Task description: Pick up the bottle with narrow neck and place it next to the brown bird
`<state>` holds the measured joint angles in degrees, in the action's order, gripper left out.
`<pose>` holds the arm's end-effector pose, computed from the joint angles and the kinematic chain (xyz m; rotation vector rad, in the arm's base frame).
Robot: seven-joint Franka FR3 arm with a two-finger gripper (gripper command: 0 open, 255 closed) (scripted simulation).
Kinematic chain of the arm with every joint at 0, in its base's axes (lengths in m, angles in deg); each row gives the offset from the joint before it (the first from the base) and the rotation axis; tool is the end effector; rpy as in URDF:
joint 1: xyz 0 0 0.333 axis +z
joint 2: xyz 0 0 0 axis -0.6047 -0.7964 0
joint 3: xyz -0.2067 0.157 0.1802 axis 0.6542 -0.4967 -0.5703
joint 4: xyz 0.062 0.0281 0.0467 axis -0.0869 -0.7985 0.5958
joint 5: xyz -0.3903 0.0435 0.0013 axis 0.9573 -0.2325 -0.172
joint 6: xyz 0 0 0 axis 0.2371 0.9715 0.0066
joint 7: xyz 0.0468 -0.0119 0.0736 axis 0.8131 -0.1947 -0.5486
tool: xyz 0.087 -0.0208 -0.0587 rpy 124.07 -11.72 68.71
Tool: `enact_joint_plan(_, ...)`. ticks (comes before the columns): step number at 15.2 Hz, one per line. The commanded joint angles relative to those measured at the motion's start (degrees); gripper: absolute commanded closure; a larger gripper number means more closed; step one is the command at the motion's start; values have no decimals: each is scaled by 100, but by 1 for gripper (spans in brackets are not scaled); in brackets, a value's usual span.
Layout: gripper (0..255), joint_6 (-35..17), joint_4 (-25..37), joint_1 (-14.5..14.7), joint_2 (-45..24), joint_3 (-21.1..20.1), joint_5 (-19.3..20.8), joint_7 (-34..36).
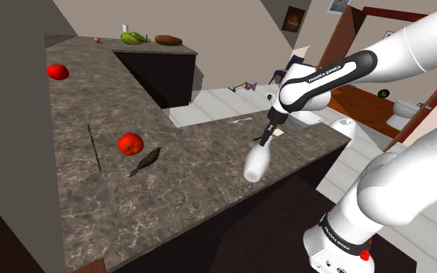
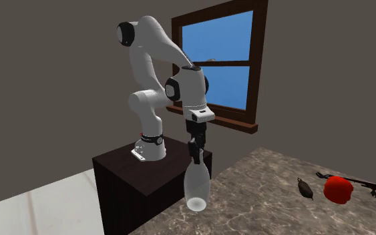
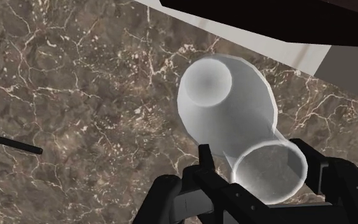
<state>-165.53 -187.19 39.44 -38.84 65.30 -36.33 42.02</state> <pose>0.3890 -0.1095 0.3237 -3.0507 -0.5195 -0.1349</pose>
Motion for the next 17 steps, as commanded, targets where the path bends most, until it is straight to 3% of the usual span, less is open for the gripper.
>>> enact_joint_plan(1, 255, 0, 0, 0, 0, 0, 0, 0)
enact_joint_plan(9, 255, -1, 0, 0, -1, 0, -1, -1)
enact_joint_plan(17, 255, 763, 265, -86, 511, -116, 151, 162)
